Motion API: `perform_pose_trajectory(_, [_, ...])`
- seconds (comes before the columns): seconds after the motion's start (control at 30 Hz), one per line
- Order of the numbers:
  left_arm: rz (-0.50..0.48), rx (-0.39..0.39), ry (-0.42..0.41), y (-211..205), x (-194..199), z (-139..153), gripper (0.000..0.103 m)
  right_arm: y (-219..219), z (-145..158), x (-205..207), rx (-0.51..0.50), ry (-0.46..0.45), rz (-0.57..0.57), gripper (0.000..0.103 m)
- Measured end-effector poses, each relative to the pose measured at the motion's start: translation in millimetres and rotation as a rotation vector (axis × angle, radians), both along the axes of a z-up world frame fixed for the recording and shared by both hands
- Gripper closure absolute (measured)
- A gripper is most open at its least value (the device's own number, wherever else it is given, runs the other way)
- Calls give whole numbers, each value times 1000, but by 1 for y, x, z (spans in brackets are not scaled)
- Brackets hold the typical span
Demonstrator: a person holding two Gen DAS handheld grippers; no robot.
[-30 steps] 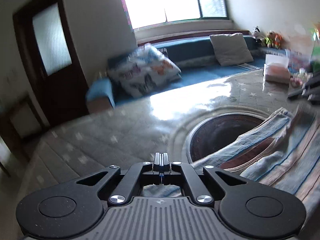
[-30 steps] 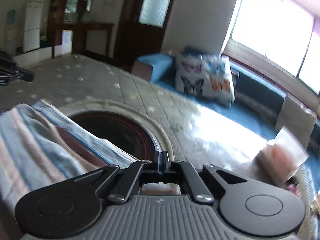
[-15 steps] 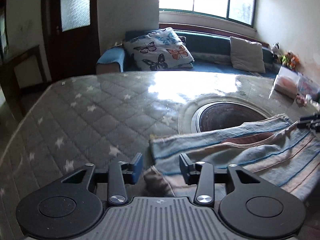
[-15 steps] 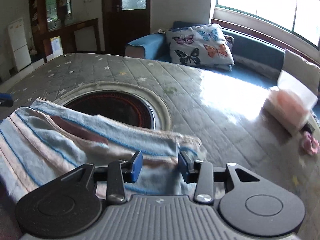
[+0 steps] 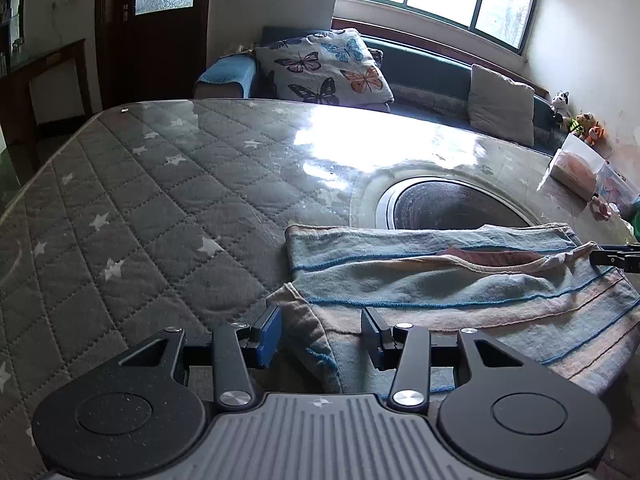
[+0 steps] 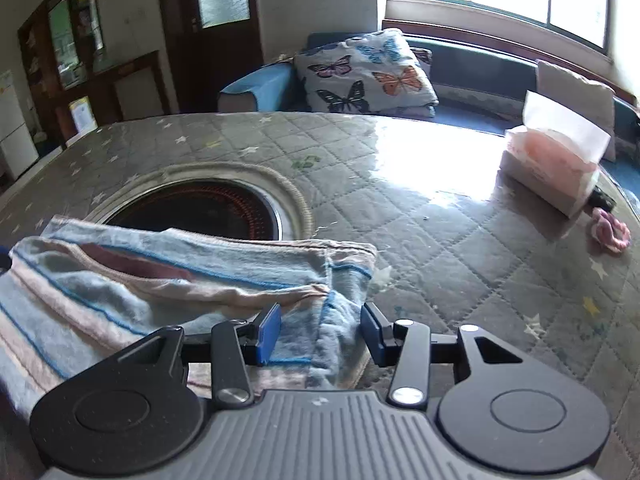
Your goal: Fold clothes
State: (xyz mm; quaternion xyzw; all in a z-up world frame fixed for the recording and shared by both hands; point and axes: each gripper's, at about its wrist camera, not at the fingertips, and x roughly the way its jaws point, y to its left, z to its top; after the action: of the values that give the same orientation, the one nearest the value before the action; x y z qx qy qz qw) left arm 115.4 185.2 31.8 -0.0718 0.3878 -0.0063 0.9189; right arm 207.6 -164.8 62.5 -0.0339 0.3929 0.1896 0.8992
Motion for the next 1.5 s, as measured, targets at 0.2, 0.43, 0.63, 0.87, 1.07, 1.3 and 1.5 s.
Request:
perform_pose_trajectory(0.2, [2, -28, 14, 0, 2, -5, 57, -4, -5, 0, 27, 23, -30, 53])
perform_pose_trajectory(0.43, [7, -60, -12, 0, 0, -3, 86, -3, -3, -8, 61, 8, -15, 79])
perform_pose_trajectory(0.63, [30, -63, -11, 3, 0, -4, 72, -3, 0, -11, 76, -2, -16, 80])
perform_pose_trajectory(0.87, [15, -67, -7, -2, 6, -6, 84, 0, -5, -4, 65, 7, -29, 77])
perform_pose_trajectory(1.07, [-16, -38, -99, -12, -8, 17, 95, 7, 11, -14, 73, -38, 7, 97])
perform_pose_trajectory(1.3, [-189, -167, -368, -23, -39, 69, 96, 28, 69, -37, 236, -157, 185, 98])
perform_pose_trajectory(1.5, [-84, -166, -383, -6, -7, 67, 97, 24, 79, -9, 273, -242, 152, 98])
